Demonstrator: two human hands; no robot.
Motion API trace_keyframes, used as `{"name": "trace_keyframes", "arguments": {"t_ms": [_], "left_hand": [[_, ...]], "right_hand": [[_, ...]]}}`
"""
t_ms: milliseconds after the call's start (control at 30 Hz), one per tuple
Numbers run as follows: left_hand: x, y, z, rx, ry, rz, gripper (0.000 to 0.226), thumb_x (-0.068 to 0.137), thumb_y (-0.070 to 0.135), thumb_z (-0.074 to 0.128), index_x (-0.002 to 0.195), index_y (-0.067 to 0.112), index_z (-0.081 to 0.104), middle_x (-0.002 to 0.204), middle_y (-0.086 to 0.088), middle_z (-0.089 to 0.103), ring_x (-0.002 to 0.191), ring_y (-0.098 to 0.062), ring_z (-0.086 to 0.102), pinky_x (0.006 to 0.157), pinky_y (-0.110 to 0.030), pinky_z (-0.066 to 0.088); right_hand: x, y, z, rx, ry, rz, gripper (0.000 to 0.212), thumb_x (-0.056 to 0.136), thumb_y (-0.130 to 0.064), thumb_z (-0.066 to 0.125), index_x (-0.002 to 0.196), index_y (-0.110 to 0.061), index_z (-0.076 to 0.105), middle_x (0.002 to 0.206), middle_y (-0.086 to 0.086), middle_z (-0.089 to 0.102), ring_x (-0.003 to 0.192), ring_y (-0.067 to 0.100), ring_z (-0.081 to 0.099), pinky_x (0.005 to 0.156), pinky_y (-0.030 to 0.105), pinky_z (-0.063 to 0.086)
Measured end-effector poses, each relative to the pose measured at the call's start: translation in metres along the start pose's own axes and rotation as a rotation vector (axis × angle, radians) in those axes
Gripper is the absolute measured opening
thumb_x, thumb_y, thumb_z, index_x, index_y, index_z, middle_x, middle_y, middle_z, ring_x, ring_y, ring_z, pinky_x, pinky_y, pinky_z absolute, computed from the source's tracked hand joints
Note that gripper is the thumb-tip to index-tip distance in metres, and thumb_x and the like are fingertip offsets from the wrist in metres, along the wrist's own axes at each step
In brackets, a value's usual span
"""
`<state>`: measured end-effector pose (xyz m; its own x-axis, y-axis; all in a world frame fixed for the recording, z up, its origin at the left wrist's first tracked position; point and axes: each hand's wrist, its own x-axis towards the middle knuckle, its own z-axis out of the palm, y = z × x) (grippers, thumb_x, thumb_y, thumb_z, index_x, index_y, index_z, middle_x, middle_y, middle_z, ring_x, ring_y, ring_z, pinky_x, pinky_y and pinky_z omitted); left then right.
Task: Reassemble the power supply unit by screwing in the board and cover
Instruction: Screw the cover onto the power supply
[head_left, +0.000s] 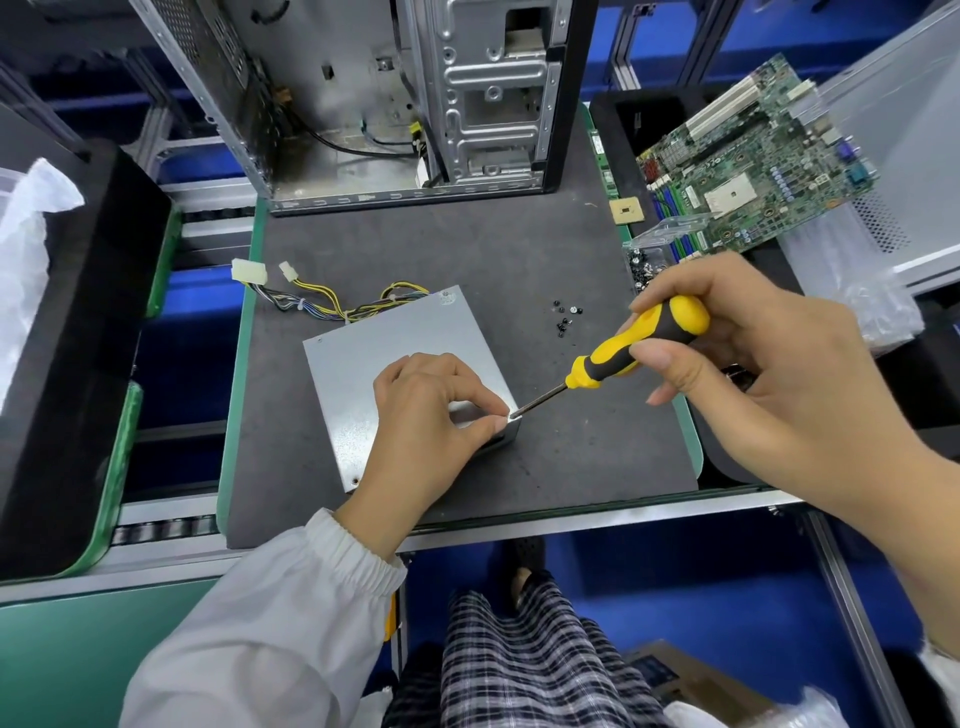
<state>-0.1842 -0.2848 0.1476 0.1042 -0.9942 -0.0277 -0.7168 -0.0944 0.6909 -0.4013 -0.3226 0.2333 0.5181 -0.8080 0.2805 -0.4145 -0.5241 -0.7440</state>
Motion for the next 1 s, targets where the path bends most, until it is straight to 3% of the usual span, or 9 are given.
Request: {"name": "trace_keyframes", "arguments": {"t_ms": [300,867,1000], "left_hand": [[0.0,-0.002,0.001,0.036,0.002,0.023,0.005,0.079,0.023,0.081,0.082,0.027,0.078,0.091,0.01,0.064,0.101,-0.013,0.052,0.104,-0.042,0.029],[0.003,-0.011,0.003,0.053,-0.012,0.069,0.002,0.082,0.027,0.078,0.084,0.028,0.077,0.091,0.017,0.058,0.097,-0.003,0.042,0.106,-0.033,0.022],[0.003,-0.013,0.003,0.056,-0.01,0.071,0.003,0.082,0.027,0.078,0.083,0.029,0.076,0.091,0.017,0.058,0.097,-0.002,0.041,0.108,-0.035,0.021]], "right_hand": [[0.008,0.002,0.012,-0.133,-0.076,-0.058,0.019,0.092,-0.026,0.052,0.105,-0.013,0.053,0.088,-0.003,0.06,0.067,0.017,0.062,0.06,0.034,0.05],[0.014,-0.004,0.011,-0.173,-0.108,-0.094,0.019,0.092,-0.024,0.053,0.105,-0.011,0.055,0.087,-0.003,0.062,0.068,0.013,0.062,0.061,0.022,0.046],[0.022,-0.009,0.01,-0.282,-0.147,-0.115,0.02,0.094,-0.026,0.052,0.1,-0.007,0.055,0.08,-0.006,0.057,0.068,0.014,0.053,0.062,0.018,0.042]]}}
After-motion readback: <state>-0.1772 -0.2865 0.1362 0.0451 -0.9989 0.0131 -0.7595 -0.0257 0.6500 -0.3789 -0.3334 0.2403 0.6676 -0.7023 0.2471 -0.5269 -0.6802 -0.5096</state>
